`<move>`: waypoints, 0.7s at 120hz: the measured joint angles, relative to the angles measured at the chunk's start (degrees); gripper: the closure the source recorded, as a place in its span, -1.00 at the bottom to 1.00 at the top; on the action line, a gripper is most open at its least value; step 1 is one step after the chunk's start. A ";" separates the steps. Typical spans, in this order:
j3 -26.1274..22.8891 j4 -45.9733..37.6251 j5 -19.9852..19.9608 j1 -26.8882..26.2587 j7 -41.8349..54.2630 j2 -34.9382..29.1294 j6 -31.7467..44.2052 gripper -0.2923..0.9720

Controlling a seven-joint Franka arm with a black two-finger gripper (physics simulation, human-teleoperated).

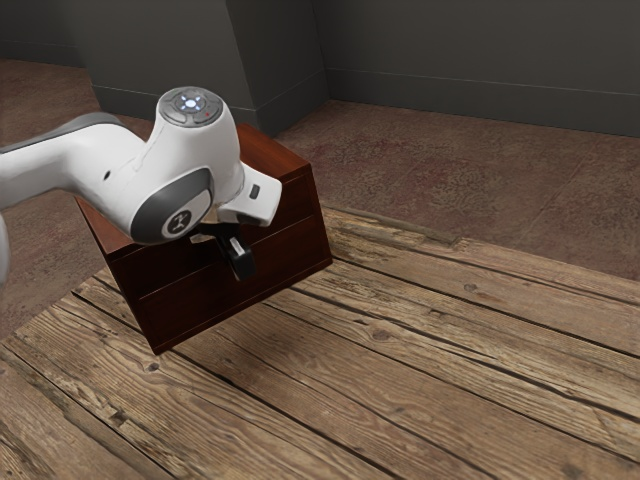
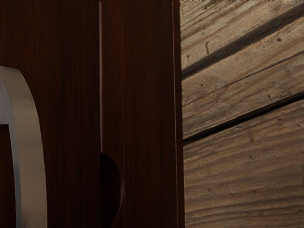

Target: Pull the drawer handle with one arm to open the drawer

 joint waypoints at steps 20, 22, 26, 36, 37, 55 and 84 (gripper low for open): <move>-0.32 0.09 0.01 -0.12 -0.02 0.10 0.30 -0.51; -0.35 0.09 0.00 -0.13 -0.02 0.13 0.37 -0.51; -0.38 0.09 0.00 -0.18 -0.03 0.17 0.49 -0.52; -0.38 -0.03 -0.05 -0.40 -0.04 0.01 0.58 -0.51; -0.38 -0.06 -0.06 -0.42 -0.04 -0.02 0.57 -0.51; -0.61 -0.99 -0.17 -0.95 -0.16 -0.97 0.31 -0.51; -4.03 -3.88 -0.22 0.72 -0.63 -3.20 -0.17 -0.52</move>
